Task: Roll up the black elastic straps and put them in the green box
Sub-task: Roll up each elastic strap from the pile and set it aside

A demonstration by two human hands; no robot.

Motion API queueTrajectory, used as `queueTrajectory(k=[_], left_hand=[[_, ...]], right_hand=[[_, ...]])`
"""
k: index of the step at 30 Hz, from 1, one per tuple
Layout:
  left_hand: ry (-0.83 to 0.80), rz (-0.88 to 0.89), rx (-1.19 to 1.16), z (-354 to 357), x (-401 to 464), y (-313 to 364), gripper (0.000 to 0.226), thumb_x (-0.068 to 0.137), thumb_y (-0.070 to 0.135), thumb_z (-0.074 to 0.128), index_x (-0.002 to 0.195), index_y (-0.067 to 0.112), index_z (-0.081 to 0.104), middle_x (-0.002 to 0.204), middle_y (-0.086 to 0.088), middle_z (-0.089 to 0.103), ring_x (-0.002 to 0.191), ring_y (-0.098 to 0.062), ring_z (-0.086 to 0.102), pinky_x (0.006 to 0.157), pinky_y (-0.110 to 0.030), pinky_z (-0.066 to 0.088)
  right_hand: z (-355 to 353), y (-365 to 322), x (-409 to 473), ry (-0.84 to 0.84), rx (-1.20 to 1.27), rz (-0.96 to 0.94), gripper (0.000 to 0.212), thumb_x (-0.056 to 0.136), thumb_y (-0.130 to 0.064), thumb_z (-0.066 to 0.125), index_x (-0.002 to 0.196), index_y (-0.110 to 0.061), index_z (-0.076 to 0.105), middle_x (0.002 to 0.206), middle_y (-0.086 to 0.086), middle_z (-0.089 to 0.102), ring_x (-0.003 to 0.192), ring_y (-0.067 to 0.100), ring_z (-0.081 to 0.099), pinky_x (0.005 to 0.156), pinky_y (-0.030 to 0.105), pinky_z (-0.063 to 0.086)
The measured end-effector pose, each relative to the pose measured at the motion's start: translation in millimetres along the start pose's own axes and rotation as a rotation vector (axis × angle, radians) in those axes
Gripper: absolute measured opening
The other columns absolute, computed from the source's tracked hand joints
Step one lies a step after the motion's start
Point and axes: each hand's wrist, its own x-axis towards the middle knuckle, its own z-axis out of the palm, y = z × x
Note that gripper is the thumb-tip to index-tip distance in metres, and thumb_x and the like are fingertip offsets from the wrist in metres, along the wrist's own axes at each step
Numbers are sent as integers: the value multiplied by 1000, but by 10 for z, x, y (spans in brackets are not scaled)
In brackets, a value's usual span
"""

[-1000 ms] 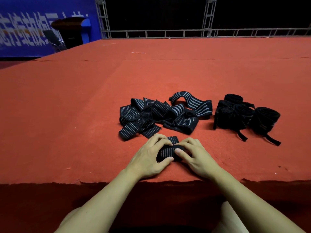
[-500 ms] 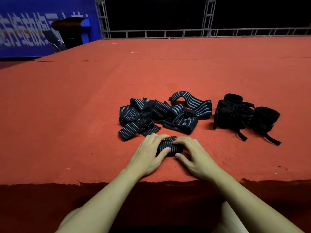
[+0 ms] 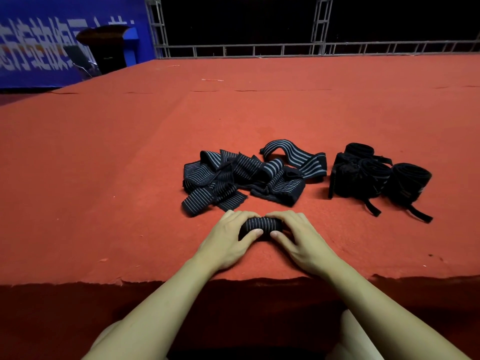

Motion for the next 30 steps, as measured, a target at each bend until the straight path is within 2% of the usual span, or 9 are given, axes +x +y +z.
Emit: queueTrajectory(k=[7,11,13,16,18,21,25,28,30], left_hand=[[26,27,-44,-17,1,-2,40,95,56,49,113,27,69,113,17,52,117,-8,42,107,-27,35],[2,-17,-45,-22,15,-5,46,97,60,41,111,27,69,100,19,58,105,-8,46,103,-37,40],[-1,-56,-58,-40,28,16,43,99,57,41,114,27,68,99,20,59,105,-8,47,103,-37,40],[-6,-118,-111,-63,18,55,24,105,44,49,123,35,61,98,21,52,105,-7,48,96,-29,37],[-18,-142,-119,-66,13,59,23,105,47,47,126,43,54,101,14,52,106,-7,50,94,-28,36],[-25,-119,-113,-60,5,72,32,101,53,49,132,48,45,115,10,54,115,-7,51,102,-31,40],[-44,93,-2,-36,-37,90,60,88,57,70,139,39,45,128,16,52,122,-4,50,109,-27,39],[-12,93,-35,-18,-40,71,59,88,54,73,139,37,49,126,17,52,119,-3,53,107,-27,43],[-6,73,-77,-17,-48,67,57,88,54,73,138,39,51,124,18,51,115,-1,55,104,-24,44]], right_hand=[[-36,-57,-42,-1,19,-26,28,103,-50,45,127,-41,56,118,-29,58,114,5,48,101,31,42],[-55,-103,-57,7,31,-35,35,101,-53,48,133,-40,52,123,-28,55,115,6,48,103,28,41],[-64,-111,-71,0,33,-58,44,96,-53,59,136,-40,47,129,-27,51,116,7,48,103,26,41],[-60,-79,-71,-13,17,-83,50,91,-44,69,135,-43,45,131,-26,51,116,7,48,103,23,40],[-56,-57,-48,-10,40,-58,49,92,-37,72,134,-45,47,128,-29,52,116,5,48,101,16,37],[-40,-25,-29,4,70,-26,42,96,-35,69,134,-38,52,125,-33,53,115,2,48,99,10,33],[-51,-23,-21,-11,143,64,28,102,-36,59,129,-41,53,115,-30,57,113,-2,49,96,12,33],[-54,-25,-5,-35,196,135,20,104,-40,53,123,-45,53,110,-22,62,111,0,53,98,21,39],[-64,-21,0,-37,244,157,21,101,-51,53,121,-45,57,111,-17,66,111,2,57,102,29,43]])
